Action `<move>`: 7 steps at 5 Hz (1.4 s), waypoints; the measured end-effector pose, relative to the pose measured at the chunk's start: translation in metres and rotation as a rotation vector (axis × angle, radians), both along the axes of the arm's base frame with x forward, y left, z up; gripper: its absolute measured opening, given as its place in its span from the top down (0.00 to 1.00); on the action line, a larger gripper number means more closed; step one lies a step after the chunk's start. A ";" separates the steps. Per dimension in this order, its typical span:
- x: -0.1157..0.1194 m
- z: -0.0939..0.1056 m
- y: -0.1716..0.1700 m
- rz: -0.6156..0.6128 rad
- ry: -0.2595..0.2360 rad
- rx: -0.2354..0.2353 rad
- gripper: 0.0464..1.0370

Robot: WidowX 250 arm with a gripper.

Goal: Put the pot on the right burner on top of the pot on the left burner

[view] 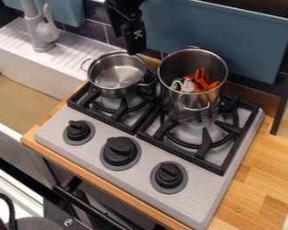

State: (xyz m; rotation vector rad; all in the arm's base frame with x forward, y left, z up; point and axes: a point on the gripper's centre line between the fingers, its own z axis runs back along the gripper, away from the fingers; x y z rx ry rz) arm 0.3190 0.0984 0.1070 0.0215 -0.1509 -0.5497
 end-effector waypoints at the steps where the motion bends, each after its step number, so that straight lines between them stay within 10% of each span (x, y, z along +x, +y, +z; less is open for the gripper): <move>1: -0.004 -0.011 -0.002 0.020 0.041 -0.018 0.04; 4: 0.006 0.014 -0.023 0.549 0.102 -0.169 0.04; 7: -0.012 -0.023 -0.054 0.679 0.125 -0.108 0.04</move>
